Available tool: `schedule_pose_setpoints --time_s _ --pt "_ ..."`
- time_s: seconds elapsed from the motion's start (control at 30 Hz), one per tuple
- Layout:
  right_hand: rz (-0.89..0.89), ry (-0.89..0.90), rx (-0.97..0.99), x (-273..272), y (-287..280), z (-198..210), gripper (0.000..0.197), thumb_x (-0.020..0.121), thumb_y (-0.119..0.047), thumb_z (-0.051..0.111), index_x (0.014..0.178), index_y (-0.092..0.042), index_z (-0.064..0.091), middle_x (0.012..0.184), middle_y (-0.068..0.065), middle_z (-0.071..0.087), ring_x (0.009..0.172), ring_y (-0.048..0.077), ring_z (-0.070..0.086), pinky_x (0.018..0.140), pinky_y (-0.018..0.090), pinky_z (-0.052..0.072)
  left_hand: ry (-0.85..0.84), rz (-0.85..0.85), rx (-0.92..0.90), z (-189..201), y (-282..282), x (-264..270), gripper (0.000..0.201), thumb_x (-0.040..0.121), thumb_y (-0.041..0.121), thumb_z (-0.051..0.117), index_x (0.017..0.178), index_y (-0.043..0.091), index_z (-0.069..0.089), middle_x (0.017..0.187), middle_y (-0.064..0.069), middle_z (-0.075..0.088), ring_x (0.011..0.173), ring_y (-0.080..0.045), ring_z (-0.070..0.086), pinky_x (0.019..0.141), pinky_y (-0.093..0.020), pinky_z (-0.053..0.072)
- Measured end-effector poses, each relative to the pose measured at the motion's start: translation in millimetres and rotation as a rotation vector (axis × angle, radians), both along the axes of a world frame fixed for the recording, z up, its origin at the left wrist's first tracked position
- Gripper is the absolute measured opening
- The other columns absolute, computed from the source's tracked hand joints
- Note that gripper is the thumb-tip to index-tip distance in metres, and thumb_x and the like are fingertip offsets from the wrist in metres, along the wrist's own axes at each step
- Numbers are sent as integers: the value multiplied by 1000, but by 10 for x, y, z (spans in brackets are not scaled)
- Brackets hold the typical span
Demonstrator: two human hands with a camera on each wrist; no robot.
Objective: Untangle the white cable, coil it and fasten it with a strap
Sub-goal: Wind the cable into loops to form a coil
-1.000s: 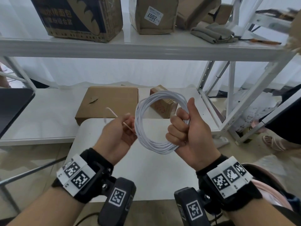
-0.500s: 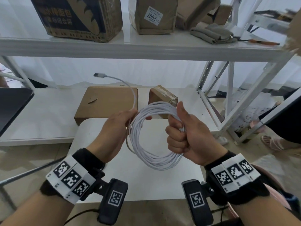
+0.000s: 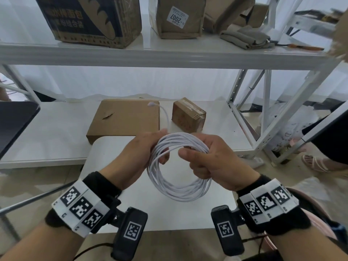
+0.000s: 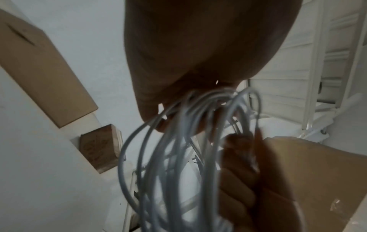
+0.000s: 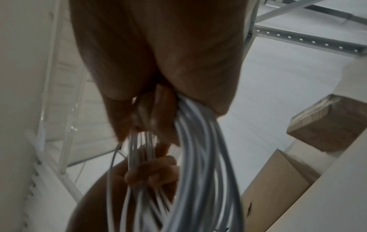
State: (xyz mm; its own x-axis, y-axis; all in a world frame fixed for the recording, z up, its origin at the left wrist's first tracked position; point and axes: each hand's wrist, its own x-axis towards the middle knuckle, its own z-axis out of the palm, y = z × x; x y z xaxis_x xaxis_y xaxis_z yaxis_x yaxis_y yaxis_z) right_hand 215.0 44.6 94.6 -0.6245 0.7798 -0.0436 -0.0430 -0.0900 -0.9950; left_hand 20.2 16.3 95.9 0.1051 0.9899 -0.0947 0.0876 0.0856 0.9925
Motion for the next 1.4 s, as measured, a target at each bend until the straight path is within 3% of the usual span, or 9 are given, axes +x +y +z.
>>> schedule_pose_setpoints --time_s 0.1,0.23,0.4,0.53,0.73,1.0,1.1,1.23,1.4 --pt "-196 -89 96 -10 18 -45 23 89 -16 74 100 -10 54 56 0 39 45 14 26 43 23 24 -102 -20 -70 -35 5 23 66 103 53 35 55 9 50 53 -7 43 59 -27 54 63 -37 37" --pt "-269 -117 157 -31 12 -55 47 85 -22 77 124 -31 52 52 -6 44 47 17 26 44 27 25 -39 -122 -14 -74 -13 45 83 88 72 47 85 -11 51 61 -7 33 51 -20 41 56 -32 35" --pt "-193 -166 241 -36 -11 -37 61 90 -22 73 139 -47 47 62 6 42 53 32 24 47 37 29 -18 -132 -18 -76 -53 60 38 87 47 64 66 16 59 57 -4 29 50 -17 29 53 -24 35" --pt "-184 -210 242 -45 -7 -65 48 92 -21 69 135 -38 55 59 -7 49 49 16 34 45 30 30 4 -163 -44 -82 -58 47 41 93 40 66 58 21 55 55 1 42 49 -16 45 55 -25 40" --pt "-194 -240 239 -67 -16 -64 42 95 -20 64 132 -37 54 60 -3 54 48 13 37 45 28 34 125 -164 36 -30 -72 66 30 96 34 62 103 5 63 63 0 47 54 -15 46 55 -31 45" --pt "-97 -298 286 -90 -29 -113 63 97 -16 59 146 -49 39 64 -6 56 53 10 41 49 27 39 201 -212 -5 2 -75 51 33 94 40 62 91 8 68 56 10 59 51 -10 45 53 -28 44" --pt "-70 -314 327 -98 -27 -124 62 96 -16 62 146 -45 41 67 -19 59 49 5 40 49 21 40 208 -178 -78 -56 -65 27 42 83 52 67 75 11 61 52 5 49 50 -13 46 54 -32 45" --pt "-20 -256 250 -94 -37 -129 59 97 -12 59 141 -49 47 65 -11 50 51 15 30 44 25 34 159 -214 -129 -24 -73 16 34 88 48 66 60 28 66 54 1 39 47 -13 37 49 -27 39" --pt "-79 -238 184 -109 -31 -154 34 95 -6 58 123 -25 64 67 0 54 48 12 33 44 24 31 113 -184 -149 -3 -69 23 35 90 41 69 62 22 59 52 3 37 45 -12 32 45 -23 33"
